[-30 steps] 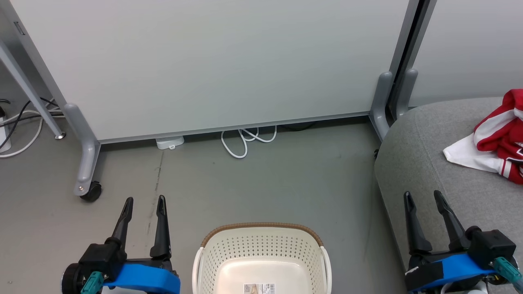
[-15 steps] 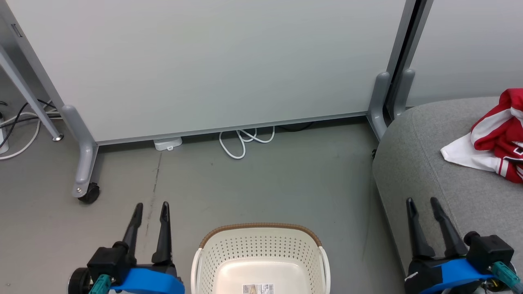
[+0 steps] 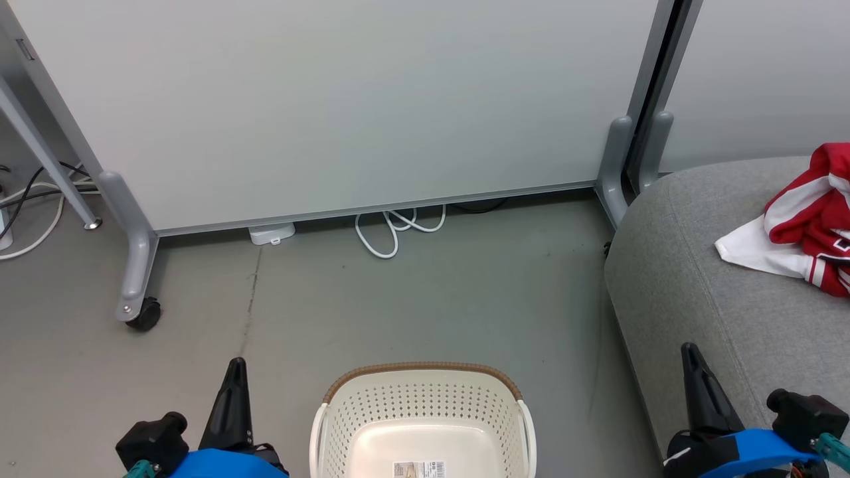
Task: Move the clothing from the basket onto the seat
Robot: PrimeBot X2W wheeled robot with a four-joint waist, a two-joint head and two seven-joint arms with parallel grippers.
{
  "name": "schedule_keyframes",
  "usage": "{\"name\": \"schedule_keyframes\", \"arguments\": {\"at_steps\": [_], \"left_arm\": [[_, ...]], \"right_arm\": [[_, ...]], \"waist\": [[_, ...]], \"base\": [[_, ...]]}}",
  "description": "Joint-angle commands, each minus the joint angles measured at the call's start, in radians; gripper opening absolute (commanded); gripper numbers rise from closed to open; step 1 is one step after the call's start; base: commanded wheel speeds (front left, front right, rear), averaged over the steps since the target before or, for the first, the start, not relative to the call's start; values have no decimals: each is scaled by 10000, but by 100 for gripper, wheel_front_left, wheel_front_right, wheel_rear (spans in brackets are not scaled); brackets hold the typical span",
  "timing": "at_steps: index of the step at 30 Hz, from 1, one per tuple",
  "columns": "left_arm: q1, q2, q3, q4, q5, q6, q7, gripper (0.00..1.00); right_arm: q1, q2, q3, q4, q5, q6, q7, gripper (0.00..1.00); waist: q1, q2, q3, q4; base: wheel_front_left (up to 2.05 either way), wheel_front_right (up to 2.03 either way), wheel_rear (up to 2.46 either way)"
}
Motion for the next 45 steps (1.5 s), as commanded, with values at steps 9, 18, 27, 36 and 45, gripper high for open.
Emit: {"name": "schedule_keyframes", "arguments": {"at_steps": [9, 18, 27, 36, 45], "left_arm": [[-456, 80, 231, -201, -1879, -17, 413, 0], [-575, 105, 383, -251, -3293, -24, 750, 0], [-670, 123, 527, -292, -4562, -31, 1070, 0], [-775, 134, 670, -324, -5715, -38, 1356, 0], [-854, 139, 794, -351, -6763, -45, 1627, 0]], "right_arm": [[-339, -28, -106, -218, 1858, 2, 451, 0], [-433, -31, -171, -244, 3254, 2, 811, 0], [-510, -32, -233, -265, 4514, 3, 1140, 0], [-592, -35, -292, -279, 5662, 3, 1438, 0], [-656, -37, -343, -296, 6721, 3, 1716, 0]], "waist": [[0, -1, 12, -26], [0, -1, 24, -51], [0, -1, 36, -76], [0, -1, 48, -101], [0, -1, 59, -126]], "base": [[0, 0, 0], [0, 0, 0], [0, 0, 0], [0, 0, 0], [0, 0, 0]]}}
